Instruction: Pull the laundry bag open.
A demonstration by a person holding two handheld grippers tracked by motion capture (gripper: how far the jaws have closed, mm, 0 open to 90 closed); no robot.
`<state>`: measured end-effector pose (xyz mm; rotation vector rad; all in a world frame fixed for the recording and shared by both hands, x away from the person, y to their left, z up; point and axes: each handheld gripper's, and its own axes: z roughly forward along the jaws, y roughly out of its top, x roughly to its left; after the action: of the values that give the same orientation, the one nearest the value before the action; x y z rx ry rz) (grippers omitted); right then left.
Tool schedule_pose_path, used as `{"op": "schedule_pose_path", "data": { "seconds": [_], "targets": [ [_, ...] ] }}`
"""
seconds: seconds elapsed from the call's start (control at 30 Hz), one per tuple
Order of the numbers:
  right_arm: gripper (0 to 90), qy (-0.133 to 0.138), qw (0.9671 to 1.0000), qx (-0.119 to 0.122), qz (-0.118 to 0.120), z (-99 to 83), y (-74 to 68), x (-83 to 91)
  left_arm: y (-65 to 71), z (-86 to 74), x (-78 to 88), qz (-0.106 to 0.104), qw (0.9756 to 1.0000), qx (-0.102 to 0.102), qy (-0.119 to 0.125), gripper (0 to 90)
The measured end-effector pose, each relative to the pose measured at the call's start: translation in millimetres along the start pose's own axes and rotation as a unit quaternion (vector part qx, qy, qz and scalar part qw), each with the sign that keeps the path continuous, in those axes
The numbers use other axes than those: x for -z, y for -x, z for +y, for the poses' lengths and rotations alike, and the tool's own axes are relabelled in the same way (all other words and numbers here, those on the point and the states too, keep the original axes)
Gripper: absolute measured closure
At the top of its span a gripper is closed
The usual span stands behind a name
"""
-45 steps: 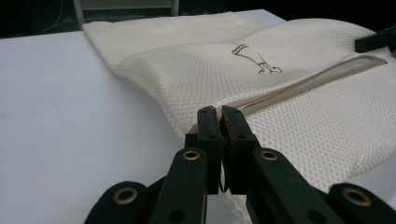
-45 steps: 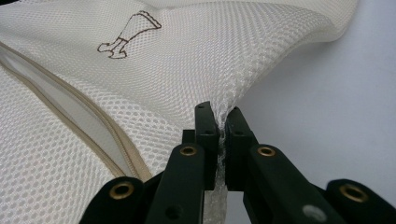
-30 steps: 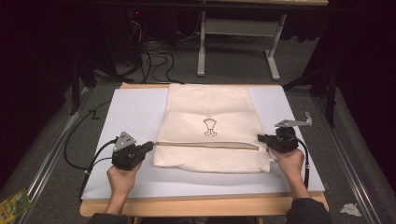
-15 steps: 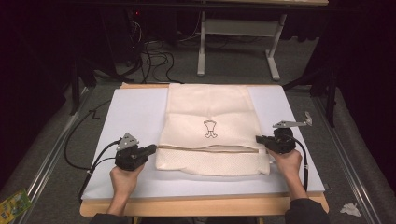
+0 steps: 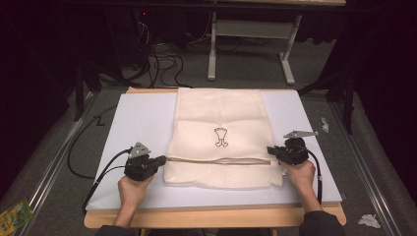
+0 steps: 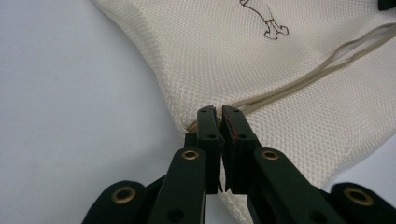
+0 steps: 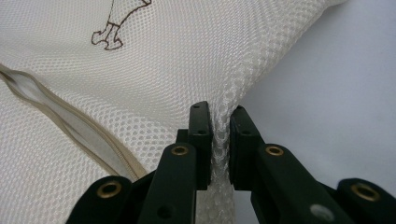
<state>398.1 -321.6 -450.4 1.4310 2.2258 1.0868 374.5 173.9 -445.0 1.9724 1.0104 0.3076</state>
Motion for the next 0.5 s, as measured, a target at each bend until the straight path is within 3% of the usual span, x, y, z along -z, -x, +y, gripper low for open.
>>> {"op": "schedule_pose_path", "data": {
  "seconds": [0.17,0.5],
  "targets": [
    [81.1,-0.003,1.0,0.003,-0.003,-0.7,-0.2,-0.4,0.3,-0.7,-1.1,0.0,1.0,-0.003,-0.006,86.7],
    [66.5,0.004,0.9997,0.011,-0.019,-1.2,-3.8,2.9,1.0,-0.6,1.1,-0.002,1.0,-0.006,0.001,86.0]
  ]
}}
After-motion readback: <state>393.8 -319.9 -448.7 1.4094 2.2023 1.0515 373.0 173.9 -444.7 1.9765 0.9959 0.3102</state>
